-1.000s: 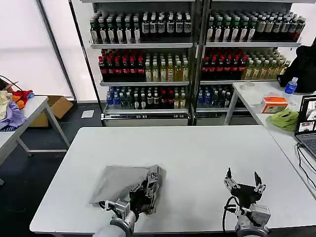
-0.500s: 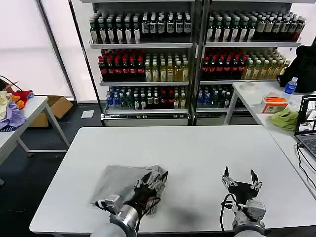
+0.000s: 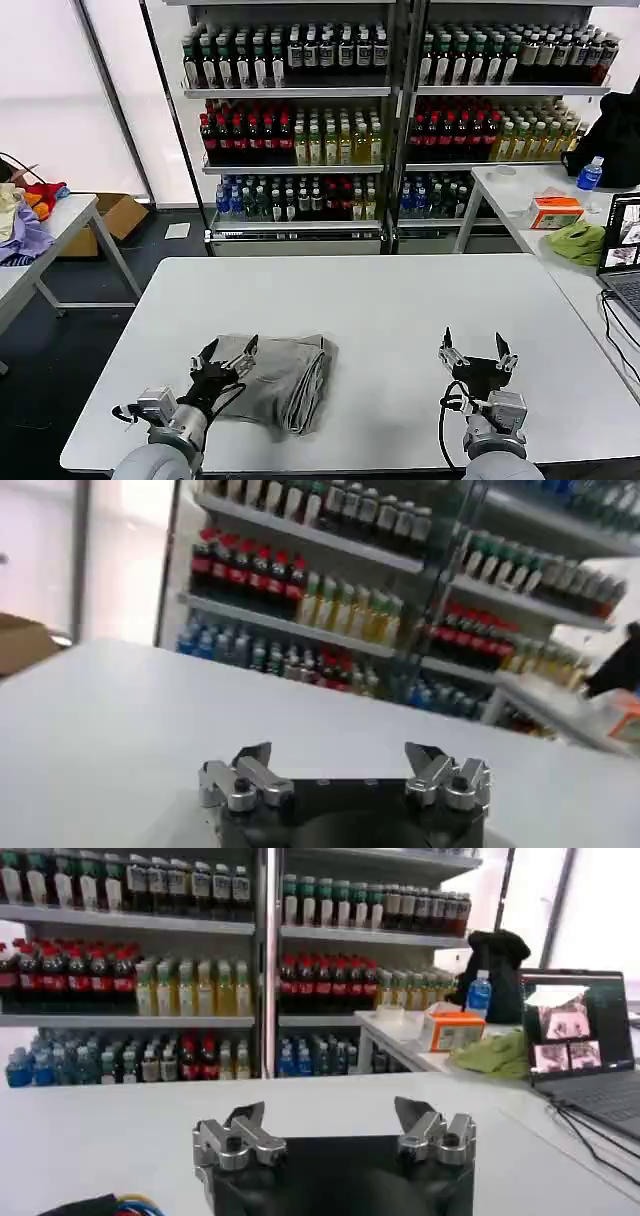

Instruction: Fold and organize the clothes.

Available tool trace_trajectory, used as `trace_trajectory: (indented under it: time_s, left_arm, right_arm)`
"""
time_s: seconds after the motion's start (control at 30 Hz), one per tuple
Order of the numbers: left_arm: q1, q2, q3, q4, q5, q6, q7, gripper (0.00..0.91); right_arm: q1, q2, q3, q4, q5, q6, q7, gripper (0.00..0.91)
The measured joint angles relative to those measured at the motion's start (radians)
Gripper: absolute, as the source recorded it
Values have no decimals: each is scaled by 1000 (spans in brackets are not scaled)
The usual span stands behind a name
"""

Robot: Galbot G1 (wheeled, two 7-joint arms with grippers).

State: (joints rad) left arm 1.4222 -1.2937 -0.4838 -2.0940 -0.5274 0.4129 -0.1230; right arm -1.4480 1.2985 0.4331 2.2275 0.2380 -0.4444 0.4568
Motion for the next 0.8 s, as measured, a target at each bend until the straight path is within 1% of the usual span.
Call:
trace_trajectory:
  time_s: [0.3, 0.67, 0.7, 0.73, 0.77, 0.8]
  left_arm:
    - [15, 19, -48, 64, 95, -8, 46, 907]
    - [7, 39, -68, 143, 125, -7, 90, 907]
    - [5, 40, -69, 148, 125, -6, 94, 887]
    - [3, 41, -70, 153, 125, -5, 97, 776]
    - [3, 43, -71, 159, 125, -3, 101, 725]
    - [3, 44, -71, 164, 125, -1, 105, 494]
  right_arm:
    - [-2, -5, 3, 0, 8, 9, 0, 907]
    - [-5, 3, 5, 7, 6, 8, 1, 907]
    - [-5, 3, 6, 8, 6, 8, 1, 907]
    - [-5, 3, 7, 8, 6, 8, 1, 907]
    - [-5, 3, 8, 9, 6, 8, 1, 907]
    - [-5, 3, 8, 11, 6, 7, 1, 907]
